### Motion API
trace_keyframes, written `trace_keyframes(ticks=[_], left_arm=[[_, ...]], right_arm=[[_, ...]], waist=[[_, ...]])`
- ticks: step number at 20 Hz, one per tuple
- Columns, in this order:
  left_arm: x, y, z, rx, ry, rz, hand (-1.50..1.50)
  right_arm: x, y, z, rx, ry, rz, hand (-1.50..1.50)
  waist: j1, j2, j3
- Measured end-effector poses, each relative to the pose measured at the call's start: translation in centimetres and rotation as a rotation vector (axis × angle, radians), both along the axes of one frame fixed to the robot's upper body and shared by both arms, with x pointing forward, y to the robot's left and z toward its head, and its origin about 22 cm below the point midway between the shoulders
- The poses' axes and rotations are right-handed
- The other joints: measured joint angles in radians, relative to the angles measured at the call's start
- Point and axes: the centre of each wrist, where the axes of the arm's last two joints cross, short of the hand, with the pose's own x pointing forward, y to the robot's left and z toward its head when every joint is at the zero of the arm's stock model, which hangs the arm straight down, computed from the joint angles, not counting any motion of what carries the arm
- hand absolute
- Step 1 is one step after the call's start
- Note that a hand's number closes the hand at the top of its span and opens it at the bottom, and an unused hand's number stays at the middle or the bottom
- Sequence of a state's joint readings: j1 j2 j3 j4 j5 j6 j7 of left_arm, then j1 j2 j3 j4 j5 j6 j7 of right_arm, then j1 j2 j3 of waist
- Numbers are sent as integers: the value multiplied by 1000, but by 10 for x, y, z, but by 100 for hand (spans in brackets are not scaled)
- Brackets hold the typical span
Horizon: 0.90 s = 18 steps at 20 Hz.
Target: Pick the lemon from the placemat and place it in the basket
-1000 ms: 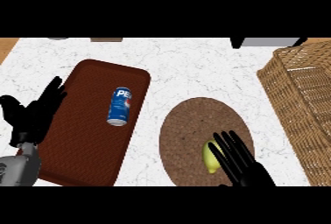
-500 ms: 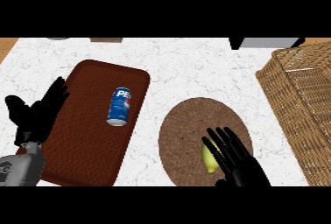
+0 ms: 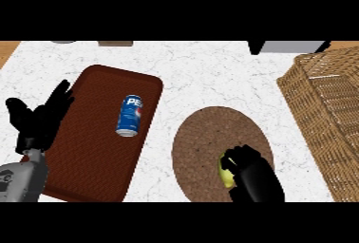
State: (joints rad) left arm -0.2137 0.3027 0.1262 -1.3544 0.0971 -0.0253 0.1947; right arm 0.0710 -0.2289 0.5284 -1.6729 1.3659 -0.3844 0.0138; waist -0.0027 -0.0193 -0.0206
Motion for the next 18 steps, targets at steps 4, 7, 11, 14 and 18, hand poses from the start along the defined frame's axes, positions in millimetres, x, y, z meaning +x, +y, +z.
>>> trace_keyframes(ticks=[4, 7, 11, 14, 18], left_arm=[[5, -7, 5, -1, -5, -7, 0], [5, -7, 4, -2, -9, -12, 0], [5, -7, 7, -4, -22, -13, 0], [7, -10, 9, -2, -29, -36, 0], [12, -19, 11, -8, -35, -76, 0]], right_arm=[[7, 4, -2, 4, 11, -34, 150], [22, 5, 2, 135, 123, -272, 150], [33, -5, 8, 342, 275, -600, 150], [50, -9, 17, 474, 343, -796, 150], [89, -3, 49, 687, 285, -954, 150]], waist=[[0, -1, 0], [6, 13, 3], [13, 32, 9], [38, 41, 14], [78, 49, 20]])
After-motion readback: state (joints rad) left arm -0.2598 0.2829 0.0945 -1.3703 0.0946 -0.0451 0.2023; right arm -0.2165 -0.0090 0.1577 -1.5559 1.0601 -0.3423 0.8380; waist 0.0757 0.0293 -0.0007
